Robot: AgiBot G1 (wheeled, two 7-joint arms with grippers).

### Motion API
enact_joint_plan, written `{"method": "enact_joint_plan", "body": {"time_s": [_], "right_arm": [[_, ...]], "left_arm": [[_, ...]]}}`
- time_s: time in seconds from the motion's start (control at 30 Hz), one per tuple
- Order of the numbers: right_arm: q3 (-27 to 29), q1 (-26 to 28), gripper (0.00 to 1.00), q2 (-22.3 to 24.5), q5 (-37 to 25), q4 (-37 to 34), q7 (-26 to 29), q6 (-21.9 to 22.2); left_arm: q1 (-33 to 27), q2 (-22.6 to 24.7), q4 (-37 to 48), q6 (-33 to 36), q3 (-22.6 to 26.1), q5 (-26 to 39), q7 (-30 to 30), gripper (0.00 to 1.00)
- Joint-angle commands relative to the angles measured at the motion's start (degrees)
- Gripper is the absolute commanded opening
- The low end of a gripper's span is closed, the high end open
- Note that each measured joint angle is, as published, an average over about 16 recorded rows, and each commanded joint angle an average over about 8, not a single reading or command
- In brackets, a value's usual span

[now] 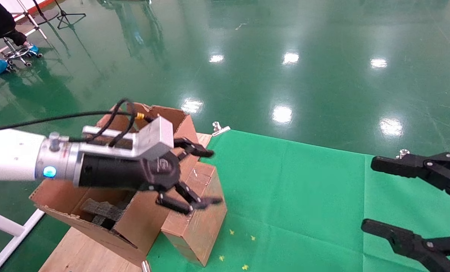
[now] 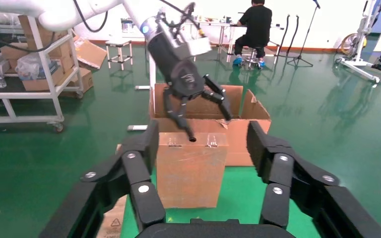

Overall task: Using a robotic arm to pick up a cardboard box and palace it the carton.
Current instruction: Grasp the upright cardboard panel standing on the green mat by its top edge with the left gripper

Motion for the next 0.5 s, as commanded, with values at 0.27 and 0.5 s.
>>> {"method": "enact_joint_plan", "body": {"time_s": [0.27, 0.5], "right_arm": [[-0.01, 0.01, 0.0, 0.0, 0.01, 0.0, -0.01, 0.0], [-0.02, 0.01, 0.0, 0.01, 0.01, 0.0, -0.01, 0.0]], "left_arm": [[-11.32, 3.02, -0.18, 4.0, 5.73, 14.95, -23.63, 1.0], [-17.81, 7.96, -0.24, 9.67, 11.58, 22.99, -41.84, 1.0]]}}
